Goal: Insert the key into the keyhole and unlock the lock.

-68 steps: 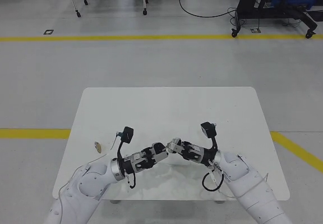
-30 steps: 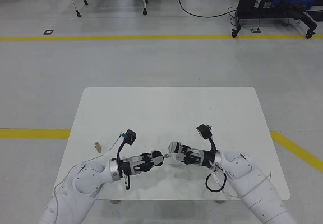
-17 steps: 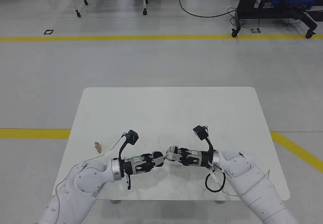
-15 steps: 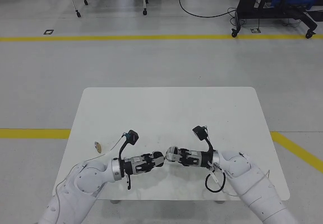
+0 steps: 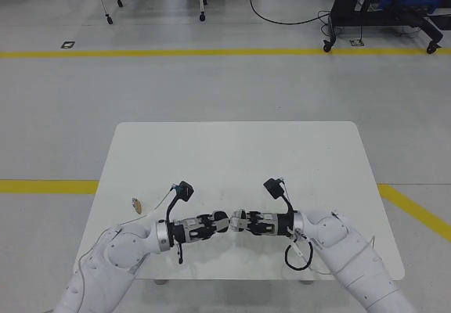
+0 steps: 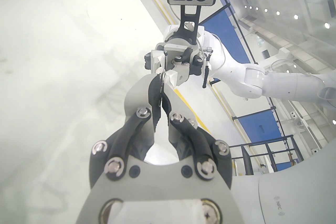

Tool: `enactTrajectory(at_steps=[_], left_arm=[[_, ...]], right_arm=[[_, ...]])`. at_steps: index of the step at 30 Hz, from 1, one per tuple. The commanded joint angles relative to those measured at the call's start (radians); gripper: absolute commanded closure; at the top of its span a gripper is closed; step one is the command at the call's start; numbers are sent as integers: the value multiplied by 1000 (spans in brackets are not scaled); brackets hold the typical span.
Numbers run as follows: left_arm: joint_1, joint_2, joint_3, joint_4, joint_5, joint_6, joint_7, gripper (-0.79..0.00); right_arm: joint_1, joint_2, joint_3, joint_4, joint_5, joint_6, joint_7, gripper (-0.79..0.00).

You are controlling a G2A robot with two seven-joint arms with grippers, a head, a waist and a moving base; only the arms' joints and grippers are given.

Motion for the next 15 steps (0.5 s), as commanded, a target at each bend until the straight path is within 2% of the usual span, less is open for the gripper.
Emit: enactTrajectory(at_steps=[1, 2, 3, 4, 5, 15], left_arm=[[-3, 0, 0, 3, -8, 3, 3, 0], [-4, 0, 0, 4, -12, 4, 3, -34], [-5, 0, 1, 5, -14, 5, 3, -332], [-6, 0, 1, 6, -15, 5, 2, -677], [-6, 0, 2, 7, -16, 7, 2, -785], [-10, 1, -7, 14, -20, 4, 19, -785]], right_arm=[[1, 0, -1, 0, -3, 0, 0, 0], [1, 1, -2, 1, -3, -1, -1, 0], [1, 1, -2, 2, -2, -1, -2, 0], [1, 1, -1, 2, -2, -4, -3, 0], [0, 2, -1, 2, -1, -7, -4, 0], [-6, 9, 8, 4, 16, -26, -16, 0]])
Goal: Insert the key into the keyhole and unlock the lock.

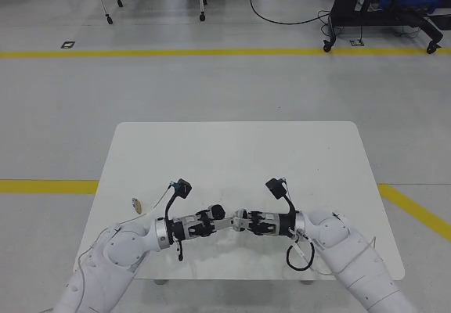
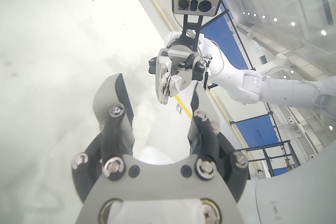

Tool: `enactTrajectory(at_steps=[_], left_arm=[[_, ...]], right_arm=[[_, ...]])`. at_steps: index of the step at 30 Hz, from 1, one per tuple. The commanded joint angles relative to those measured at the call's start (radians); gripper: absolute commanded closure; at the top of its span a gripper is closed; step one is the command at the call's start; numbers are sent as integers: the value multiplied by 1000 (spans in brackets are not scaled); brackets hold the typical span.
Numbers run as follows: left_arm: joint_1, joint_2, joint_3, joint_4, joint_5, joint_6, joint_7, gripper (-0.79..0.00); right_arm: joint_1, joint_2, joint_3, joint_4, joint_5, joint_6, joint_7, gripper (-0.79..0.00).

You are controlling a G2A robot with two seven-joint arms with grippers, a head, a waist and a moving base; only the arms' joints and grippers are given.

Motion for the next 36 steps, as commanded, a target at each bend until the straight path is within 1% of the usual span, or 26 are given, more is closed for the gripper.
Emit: enactTrajectory(at_steps=[1, 4, 6, 10, 14, 16, 18, 28, 29, 30, 31, 32, 33, 34, 36], left_arm=[[-2, 2, -14, 3, 16, -1, 17, -785], [2, 12, -72, -3, 100, 0, 91, -785], [22, 21, -120, -24, 126, -1, 131, -785], [67, 45, -236, -80, 147, -8, 136, -785], [120, 69, -362, -150, 197, 14, 130, -785], [144, 79, -421, -178, 215, 41, 123, -785], [160, 84, -474, -203, 256, 88, 167, -785], [160, 85, -474, -208, 272, 90, 168, -785], [166, 88, -481, -238, 400, 116, 184, -785], [183, 90, -487, -287, 595, 194, 243, -785], [213, 88, -471, -343, 796, 311, 317, -785], [254, 82, -423, -393, 1000, 467, 379, -785], [267, 79, -397, -407, 1066, 528, 379, -785], [274, 75, -362, -424, 1138, 597, 354, -785], [269, 69, -315, -438, 1217, 693, 264, -785]], right_arm=[[-2, 2, 4, 2, 5, -4, -4, 0], [-10, 7, 20, 6, 24, -26, -26, 0], [-16, 10, 34, 11, 42, -46, -46, 0], [-22, 14, 62, 31, 77, -73, -90, 0], [-33, 17, 90, 48, 95, -108, -137, 0], [-41, 20, 107, 47, 114, -114, -152, 0], [-51, 24, 124, 42, 124, -114, -155, 0], [-51, 24, 124, 42, 124, -114, -155, 0], [-51, 24, 124, 42, 124, -114, -155, 0], [-51, 24, 124, 42, 124, -114, -155, 0], [-51, 24, 124, 42, 124, -114, -155, 0], [-51, 24, 124, 42, 124, -114, -155, 0], [-51, 24, 124, 42, 124, -114, -155, 0], [-51, 24, 124, 42, 124, -114, -155, 0], [-51, 24, 124, 42, 124, -114, -155, 0]])
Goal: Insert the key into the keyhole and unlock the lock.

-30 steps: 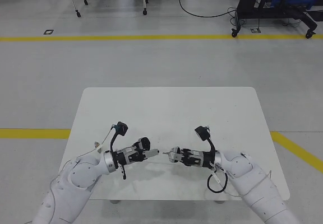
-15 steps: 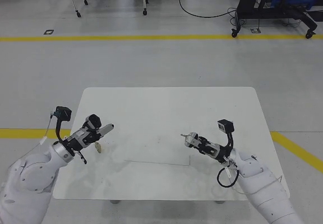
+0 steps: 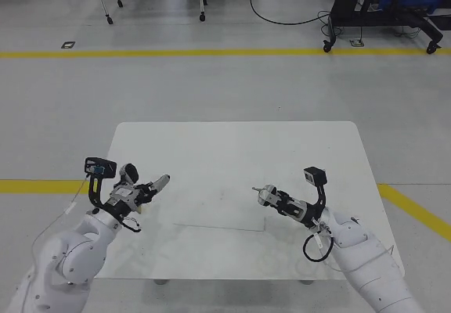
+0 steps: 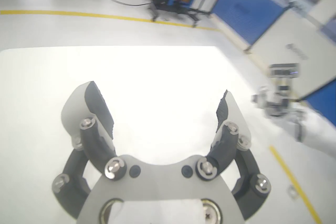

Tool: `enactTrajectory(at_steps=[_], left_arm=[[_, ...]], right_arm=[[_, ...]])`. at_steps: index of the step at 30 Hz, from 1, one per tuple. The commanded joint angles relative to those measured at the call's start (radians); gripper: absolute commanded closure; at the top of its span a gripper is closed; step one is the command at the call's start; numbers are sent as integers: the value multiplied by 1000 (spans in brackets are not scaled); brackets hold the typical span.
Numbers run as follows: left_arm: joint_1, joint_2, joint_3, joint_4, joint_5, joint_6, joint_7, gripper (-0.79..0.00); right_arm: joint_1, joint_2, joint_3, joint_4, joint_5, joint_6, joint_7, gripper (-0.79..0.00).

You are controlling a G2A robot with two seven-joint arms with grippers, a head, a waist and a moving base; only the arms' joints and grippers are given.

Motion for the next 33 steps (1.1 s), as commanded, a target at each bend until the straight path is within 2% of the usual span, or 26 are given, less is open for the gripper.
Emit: enactTrajectory(at_steps=[1, 4, 7, 13, 17, 22, 30, 33], left_arm=[[-15, -4, 41, -2, 382, 144, -205, -785], [-44, -12, 75, 4, 465, 242, -367, -785], [-65, -19, 95, 5, 499, 294, -493, -785], [-87, -31, 109, 38, 561, 371, -604, -785], [-134, -45, 126, 116, 525, 407, -627, -785], [-192, -62, 149, 219, 486, 424, -645, -739], [-255, -83, 167, 342, 413, 397, -595, -570], [-262, -88, 174, 357, 392, 376, -594, -566]], right_arm=[[0, 0, 0, 0, 0, 0, 0, 0], [0, 0, 0, 0, 0, 0, 0, 0], [0, 0, 0, 0, 0, 0, 0, 0], [0, 0, 0, 0, 0, 0, 0, 0], [0, 0, 0, 0, 0, 0, 0, 0], [0, 0, 0, 0, 0, 0, 0, 0], [0, 0, 0, 0, 0, 0, 0, 0], [0, 0, 0, 0, 0, 0, 0, 0]])
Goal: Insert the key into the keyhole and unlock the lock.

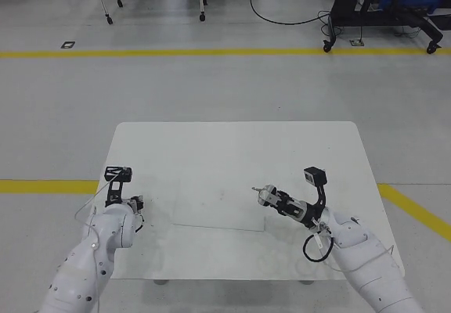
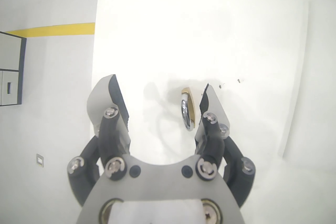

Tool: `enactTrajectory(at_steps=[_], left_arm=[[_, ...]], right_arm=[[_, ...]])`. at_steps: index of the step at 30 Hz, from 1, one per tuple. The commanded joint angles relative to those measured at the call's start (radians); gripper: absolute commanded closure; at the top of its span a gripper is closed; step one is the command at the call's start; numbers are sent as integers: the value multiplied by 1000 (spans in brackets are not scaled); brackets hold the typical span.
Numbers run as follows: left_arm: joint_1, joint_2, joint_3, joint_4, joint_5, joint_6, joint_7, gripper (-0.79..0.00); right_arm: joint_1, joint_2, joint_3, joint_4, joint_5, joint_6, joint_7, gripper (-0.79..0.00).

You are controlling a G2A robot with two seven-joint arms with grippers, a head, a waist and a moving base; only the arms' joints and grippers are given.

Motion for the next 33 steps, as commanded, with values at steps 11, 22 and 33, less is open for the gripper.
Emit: enactTrajectory(at_steps=[11, 22, 33], left_arm=[[12, -11, -1, -15, 23, -2, -12, -320], [36, -17, -17, -44, 45, -18, -28, -283], [38, -26, -23, -41, 53, -30, -29, -43]], right_arm=[[0, 0, 0, 0, 0, 0, 0, 0], [0, 0, 0, 0, 0, 0, 0, -74], [0, 0, 0, 0, 0, 0, 0, -123]])
